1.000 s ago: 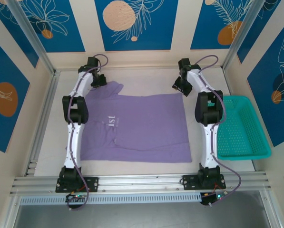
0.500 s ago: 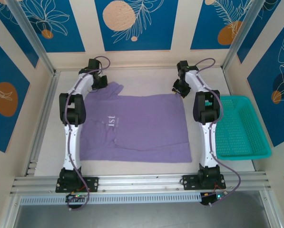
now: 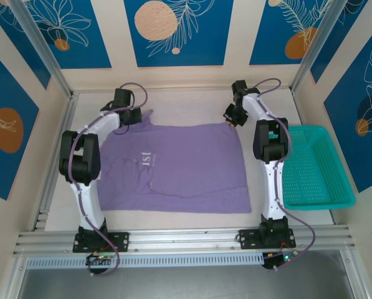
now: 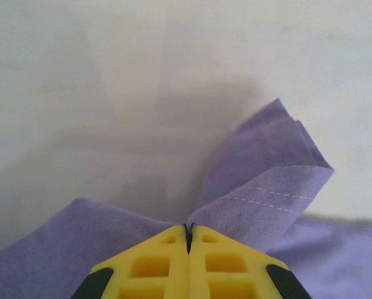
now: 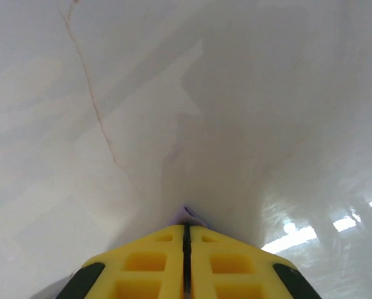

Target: Fold and stack the t-shirts

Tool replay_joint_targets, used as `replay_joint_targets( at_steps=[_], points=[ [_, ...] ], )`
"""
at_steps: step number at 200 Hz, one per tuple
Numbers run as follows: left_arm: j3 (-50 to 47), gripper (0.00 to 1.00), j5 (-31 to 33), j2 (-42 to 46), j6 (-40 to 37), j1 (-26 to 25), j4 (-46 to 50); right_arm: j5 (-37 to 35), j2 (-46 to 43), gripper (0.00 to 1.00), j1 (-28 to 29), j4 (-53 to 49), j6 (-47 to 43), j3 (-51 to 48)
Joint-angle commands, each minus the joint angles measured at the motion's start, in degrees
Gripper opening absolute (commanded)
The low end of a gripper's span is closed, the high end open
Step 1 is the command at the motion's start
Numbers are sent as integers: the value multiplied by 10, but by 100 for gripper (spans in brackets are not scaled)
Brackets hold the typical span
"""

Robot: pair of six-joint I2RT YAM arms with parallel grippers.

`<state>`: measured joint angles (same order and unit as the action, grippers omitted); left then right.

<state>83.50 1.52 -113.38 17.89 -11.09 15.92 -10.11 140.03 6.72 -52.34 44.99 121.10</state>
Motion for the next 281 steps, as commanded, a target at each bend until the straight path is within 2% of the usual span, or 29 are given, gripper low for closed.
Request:
replay_joint_targets(
  at_steps=[1, 7, 25, 46, 59, 76, 85, 97, 118, 152, 177, 204, 231, 250, 262, 281],
  points=[
    [-72, 0, 24, 55, 15, -25, -29, 21, -7, 10, -2, 5, 4, -28],
    [-91, 0, 23, 68, 18, -33, -26, 22, -9, 9, -2, 6, 4, -33],
    [-144, 8, 16, 102, 27, -59, -6, 22, -20, 9, 0, 16, 0, -50],
    [-195, 22, 20, 148, 48, -90, 35, 20, -34, 8, 4, 24, -10, -61],
    [-233, 43, 31, 191, 64, -104, 47, 15, -43, 8, 6, 28, -19, -67],
    [-250, 68, 103, 244, 95, -102, 89, 15, -55, 8, 9, 37, -27, -80],
    [-236, 75, 131, 260, 114, -84, 120, 16, -62, 8, 10, 41, -29, -87],
    [-208, 75, 98, 261, 134, -39, 140, 17, -69, 8, 11, 46, -31, -96],
    [-125, 77, -23, 200, 177, 28, 200, 18, -80, 8, 12, 59, -32, -110],
    [-5, 75, -155, 78, 207, 40, 315, 23, -81, 8, 14, 62, -34, -113],
    [9, 70, -236, 26, 244, 46, 311, 27, -83, 8, 15, 67, -36, -114],
    [61, 61, -288, -34, 225, 46, 329, 27, -84, 8, 15, 67, -36, -114],
    [54, 62, -279, -32, 211, 46, 334, 25, -85, 8, 14, 68, -37, -112],
    [34, 53, -328, -29, 199, 46, 298, 25, -83, 8, 15, 68, -36, -113],
    [24, 52, -357, -23, 178, 42, 276, 25, -83, 8, 14, 69, -36, -114],
    [22, 53, -357, -8, 106, 29, 282, 24, -83, 8, 12, 69, -37, -116]
  ],
)
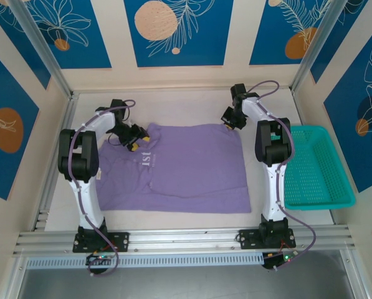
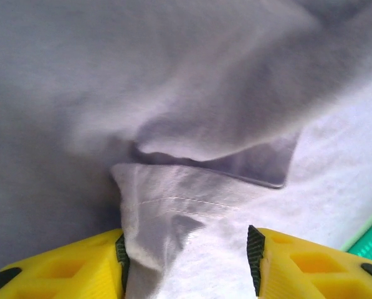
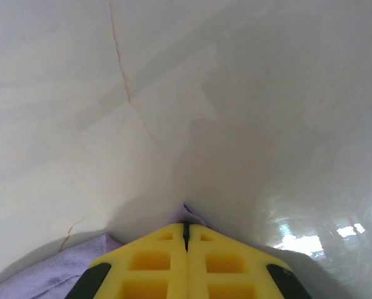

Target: Fold and stack the t-shirts

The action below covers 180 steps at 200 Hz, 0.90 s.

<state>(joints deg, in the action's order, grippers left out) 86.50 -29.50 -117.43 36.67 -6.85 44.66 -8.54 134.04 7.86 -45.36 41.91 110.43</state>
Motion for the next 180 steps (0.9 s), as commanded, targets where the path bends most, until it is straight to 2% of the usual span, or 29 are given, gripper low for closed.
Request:
replay_joint_targets(
  at_steps=[1, 28, 58, 75, 103, 120, 143, 180],
  points=[
    [-8, 53, -46, 34, -85, -14, -4, 9, -22, 8, 0, -1, -6, -9],
    [-57, 56, -54, 69, -126, -21, -37, 9, -23, 7, -3, -1, -6, -14],
    [-112, 66, -61, 117, -161, -35, -78, 11, -23, 7, -4, 0, -7, -16],
    [-126, 67, -24, 138, -162, -37, -78, 11, -22, 7, -6, 1, -8, -16],
    [-132, 70, 111, 164, -139, -31, -62, 15, -20, 7, -6, 3, -5, -17],
    [-140, 70, 151, 181, -117, -19, -75, 16, -21, 7, -6, 4, -6, -18],
    [-124, 70, 150, 162, -107, -8, -73, 16, -21, 7, -7, 3, -6, -19],
    [-108, 63, 157, 114, -67, 3, -62, 19, -22, 7, -6, 5, -3, -21]
  ],
)
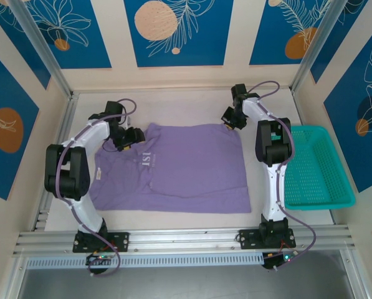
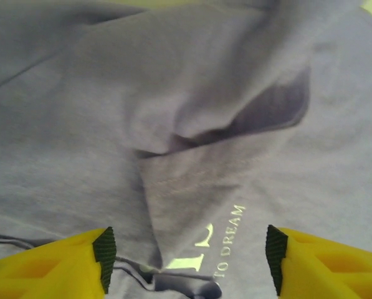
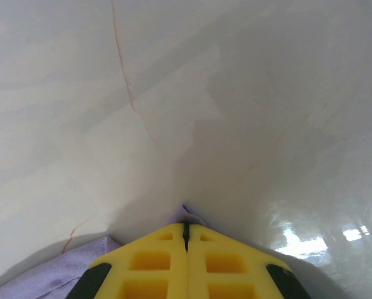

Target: Fold and stack the t-shirts

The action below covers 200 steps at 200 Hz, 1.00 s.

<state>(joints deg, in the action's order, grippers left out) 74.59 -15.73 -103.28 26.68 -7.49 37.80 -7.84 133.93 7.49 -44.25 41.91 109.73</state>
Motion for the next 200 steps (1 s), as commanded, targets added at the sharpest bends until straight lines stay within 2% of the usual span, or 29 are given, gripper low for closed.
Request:
replay_joint_targets(
  at_steps=[1, 67, 163, 200],
  points=[
    [10, 63, 19, -28, 34, 9, 6, 12, -20, 7, -2, -7, -3, -14],
    [3, 53, -43, -71, 104, 11, -32, 9, -25, 7, -4, -7, -7, -18],
    [36, 36, -45, -103, 89, 11, -29, 9, -27, 6, -5, -8, -8, -21],
    [53, 34, -24, -107, 63, 11, -13, 10, -29, 6, -6, -6, -8, -22]
  ],
)
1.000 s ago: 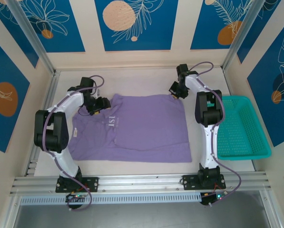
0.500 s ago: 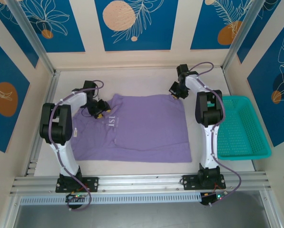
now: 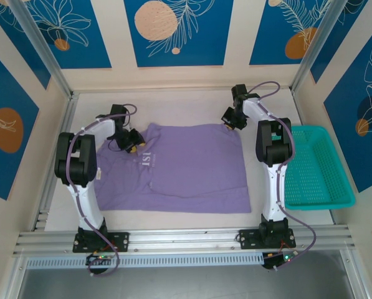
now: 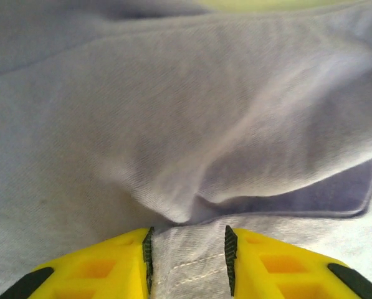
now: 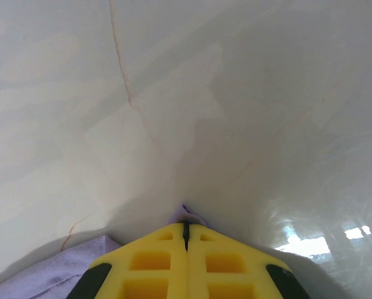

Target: Fold and stack the t-shirts

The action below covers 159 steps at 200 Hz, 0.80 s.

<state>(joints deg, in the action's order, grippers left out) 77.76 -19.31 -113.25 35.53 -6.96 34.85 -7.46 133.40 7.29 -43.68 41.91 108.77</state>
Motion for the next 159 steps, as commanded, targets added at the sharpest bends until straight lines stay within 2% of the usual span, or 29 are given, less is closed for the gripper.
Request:
replay_joint_targets(
  at_steps=[1, 49, 76, 101, 125, 138, 159],
  points=[
    [21, 34, 13, -8, -26, 5, 17, 6, -24, 6, -4, -11, -8, -13],
    [29, 29, 21, -26, -38, 5, 16, 6, -24, 6, -5, -12, -9, -13],
    [31, 17, 21, -28, -41, 5, 14, 0, -27, 10, -9, -17, -10, -11],
    [33, 0, 26, -20, -52, 4, 6, -14, -35, 21, -14, -20, -10, -11],
    [35, 0, 39, -6, -75, -1, -3, -31, -48, 38, -20, -23, -5, -11],
    [32, 0, 45, 4, -85, -4, -11, -36, -54, 42, -26, -23, -6, -12],
    [23, 0, 55, 23, -97, -11, -25, -35, -56, 43, -39, -22, -11, -9]
  ],
)
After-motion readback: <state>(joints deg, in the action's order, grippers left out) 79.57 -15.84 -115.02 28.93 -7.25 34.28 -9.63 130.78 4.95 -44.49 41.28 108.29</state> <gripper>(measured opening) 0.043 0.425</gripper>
